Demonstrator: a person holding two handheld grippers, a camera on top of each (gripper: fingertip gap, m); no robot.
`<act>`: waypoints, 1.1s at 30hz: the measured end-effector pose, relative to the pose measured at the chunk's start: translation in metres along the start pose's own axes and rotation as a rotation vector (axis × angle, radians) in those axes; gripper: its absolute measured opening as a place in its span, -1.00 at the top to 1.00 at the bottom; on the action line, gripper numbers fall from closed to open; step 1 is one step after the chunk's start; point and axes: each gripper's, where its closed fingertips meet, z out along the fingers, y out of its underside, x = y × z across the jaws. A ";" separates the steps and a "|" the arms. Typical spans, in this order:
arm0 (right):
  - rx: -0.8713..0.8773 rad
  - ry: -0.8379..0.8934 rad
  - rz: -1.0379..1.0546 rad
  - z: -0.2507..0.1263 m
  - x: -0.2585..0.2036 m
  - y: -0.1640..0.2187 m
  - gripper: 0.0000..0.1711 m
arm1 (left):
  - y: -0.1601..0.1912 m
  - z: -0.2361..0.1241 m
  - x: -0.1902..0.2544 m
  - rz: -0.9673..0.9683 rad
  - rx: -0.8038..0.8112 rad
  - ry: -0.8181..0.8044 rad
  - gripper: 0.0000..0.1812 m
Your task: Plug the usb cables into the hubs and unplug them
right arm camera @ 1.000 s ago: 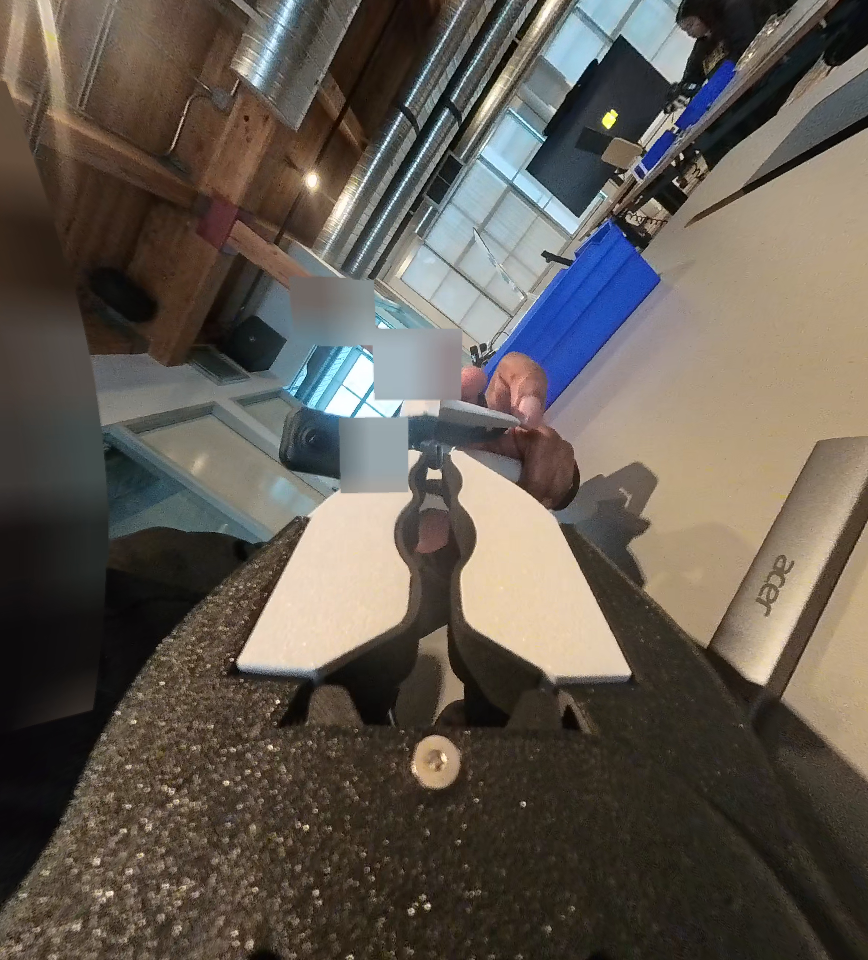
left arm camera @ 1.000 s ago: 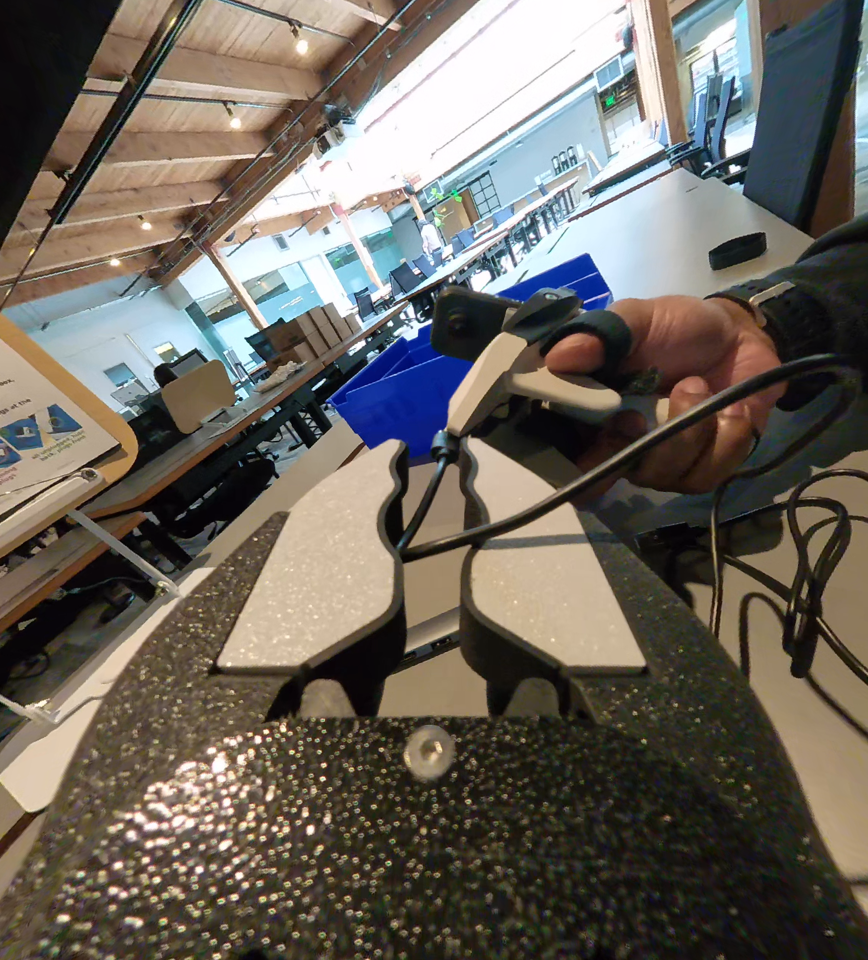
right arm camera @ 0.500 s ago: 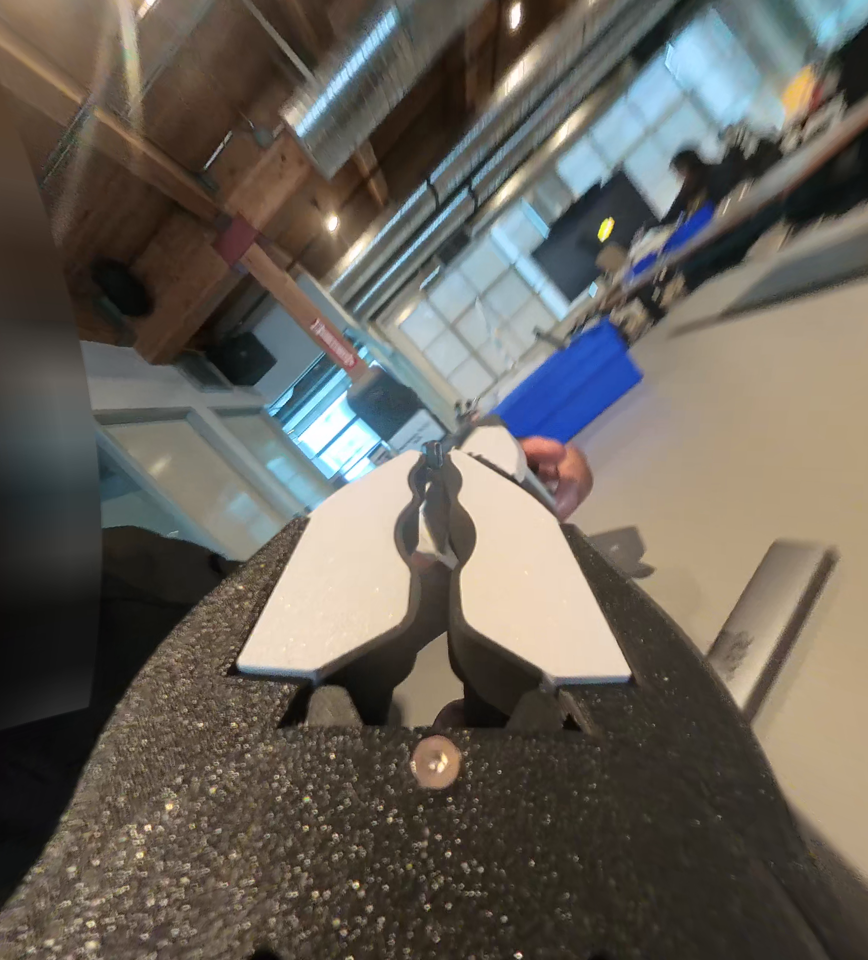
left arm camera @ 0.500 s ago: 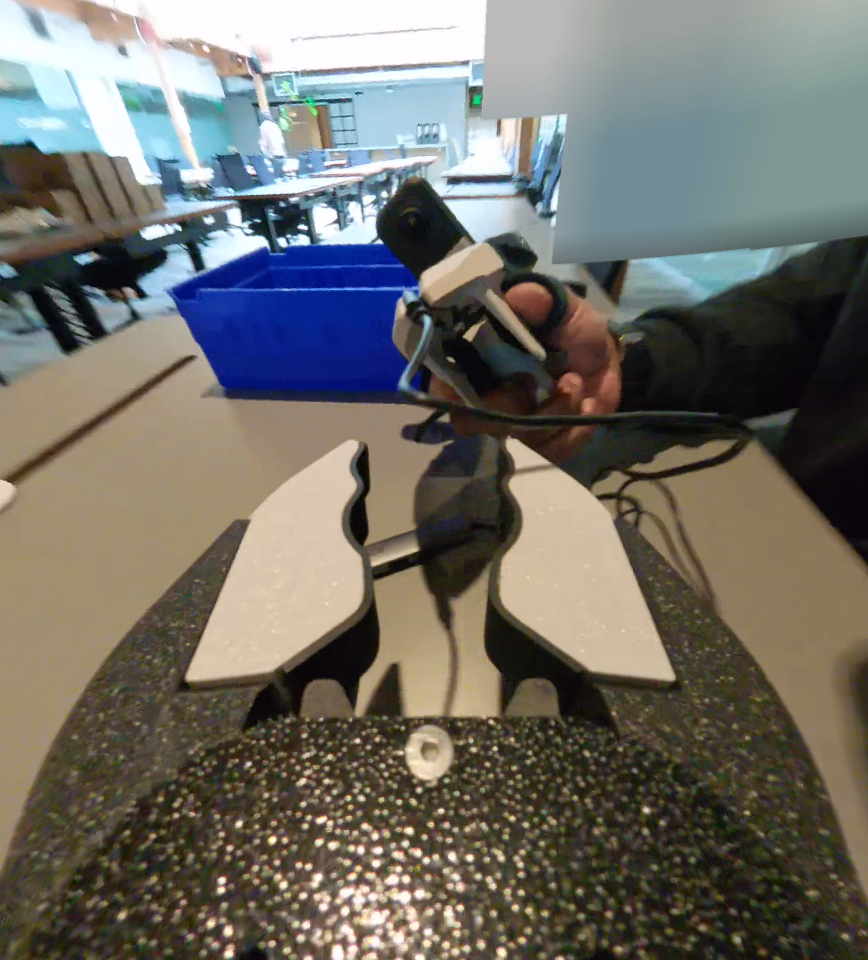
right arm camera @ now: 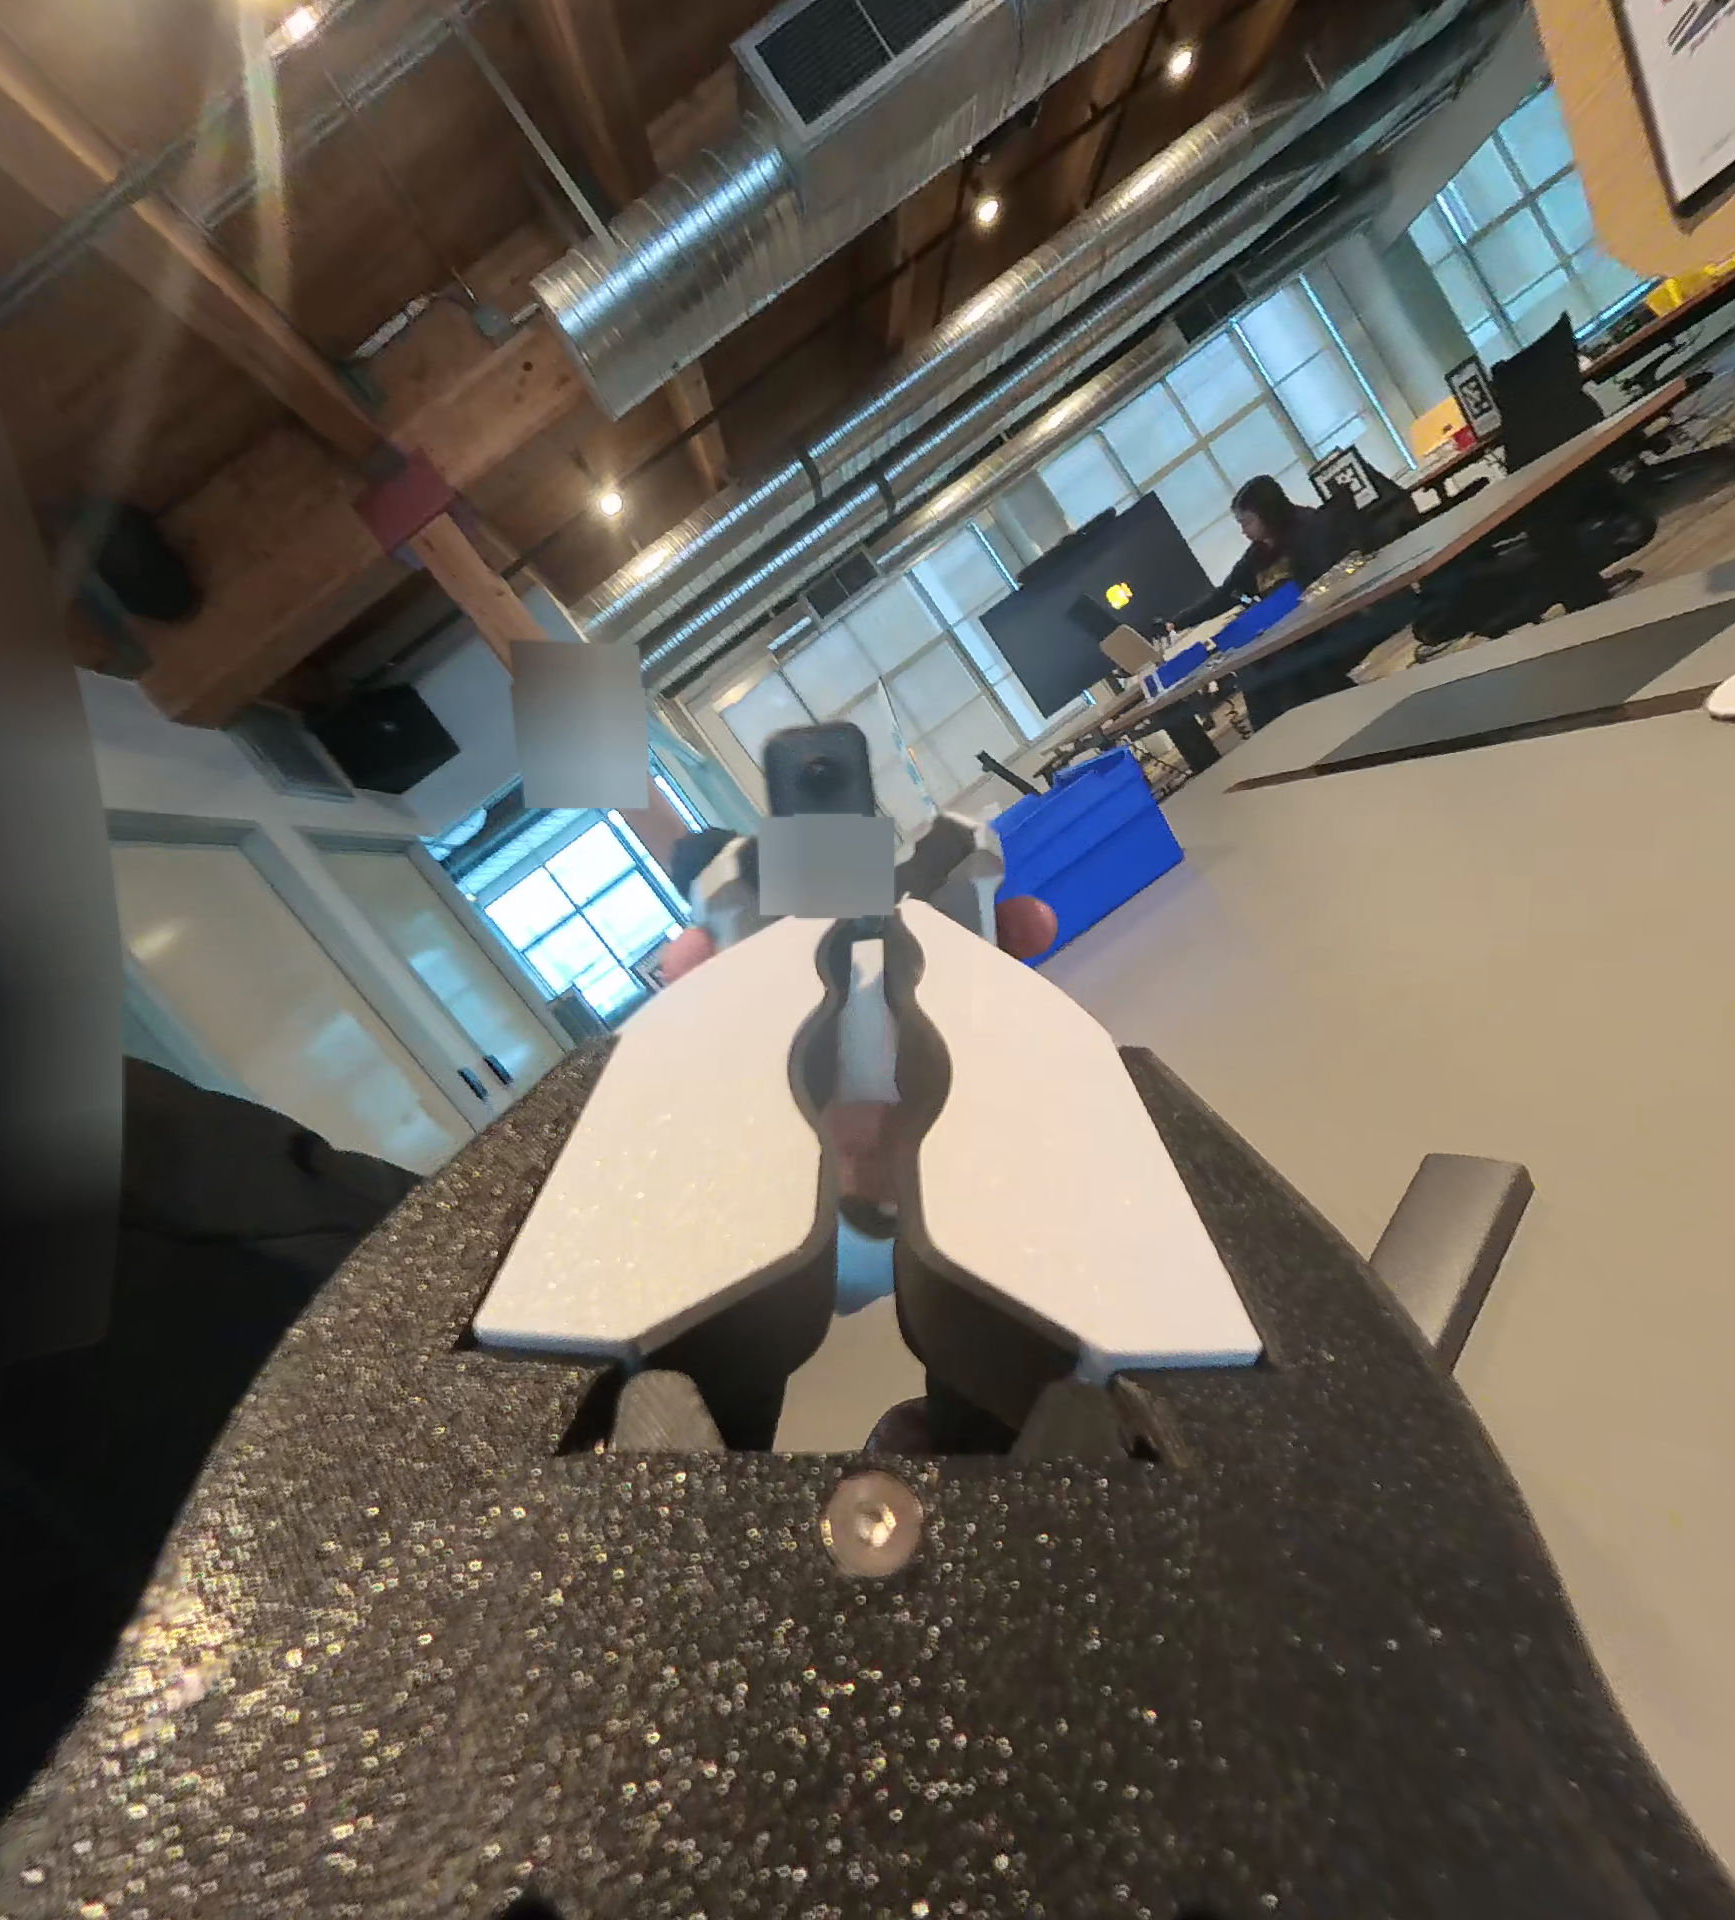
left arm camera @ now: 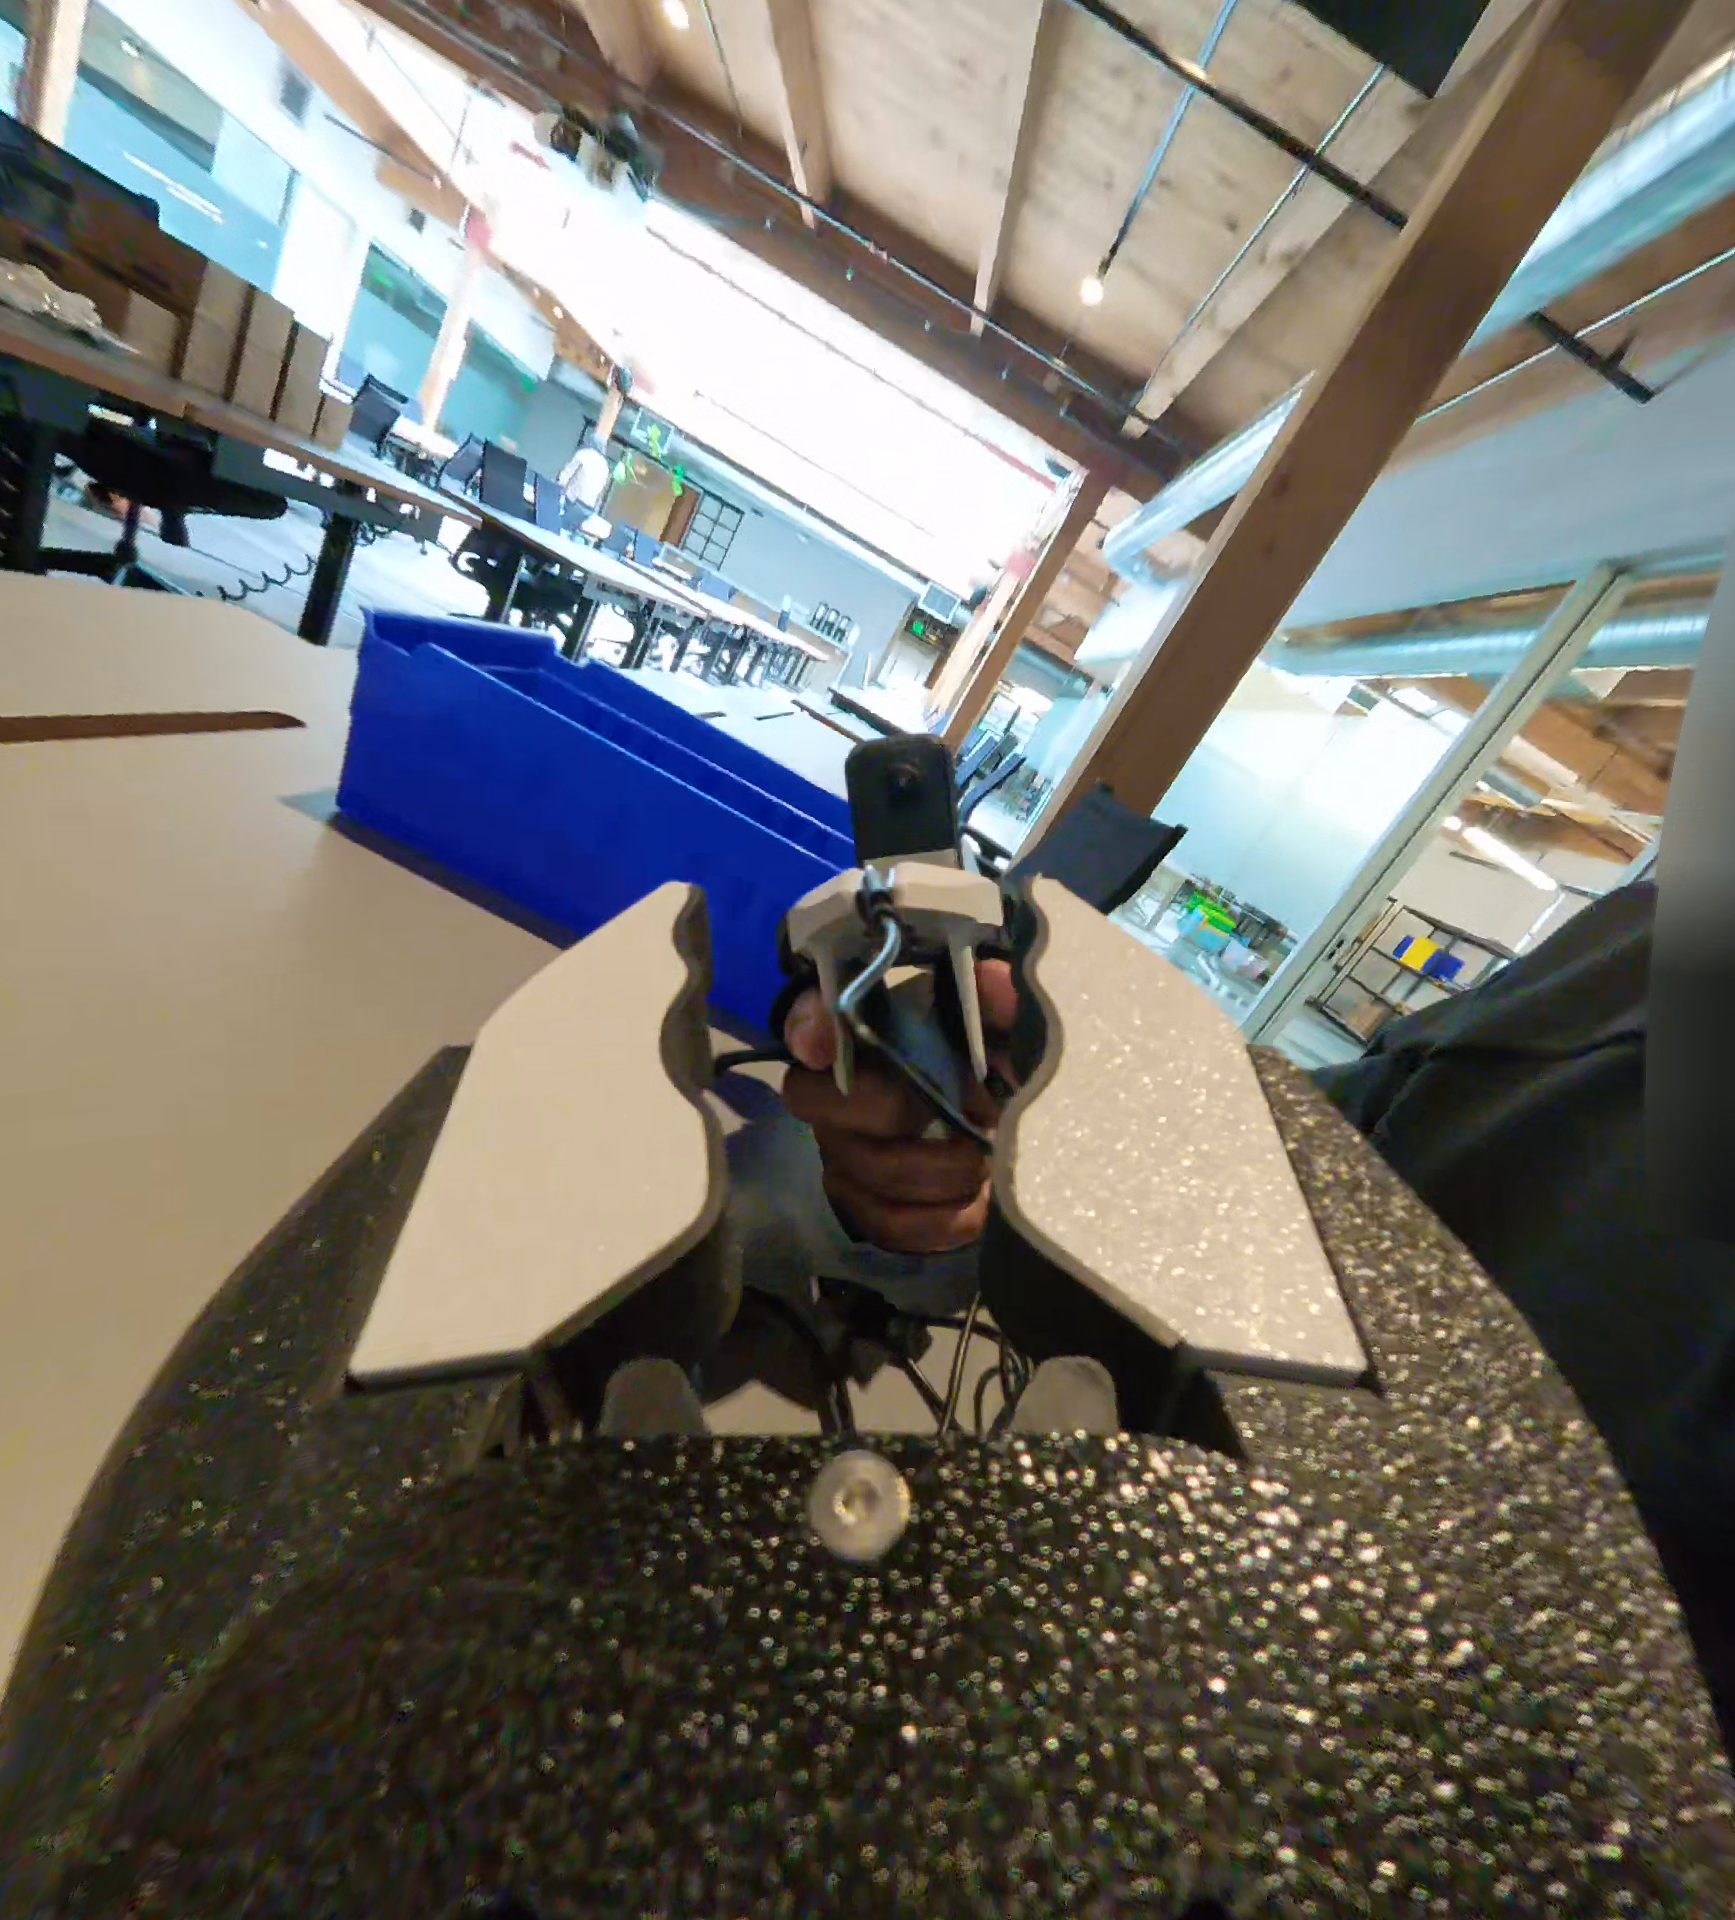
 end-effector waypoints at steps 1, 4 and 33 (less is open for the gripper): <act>-0.005 0.002 -0.007 0.001 0.000 0.002 0.94 | 0.004 0.003 0.002 -0.002 -0.011 -0.002 0.40; -0.013 0.003 -0.022 0.004 -0.001 0.007 0.94 | 0.013 0.010 0.004 0.006 -0.041 -0.018 0.42; -0.029 0.009 -0.066 0.011 -0.006 0.020 0.94 | 0.035 0.018 0.005 0.032 -0.110 -0.024 0.90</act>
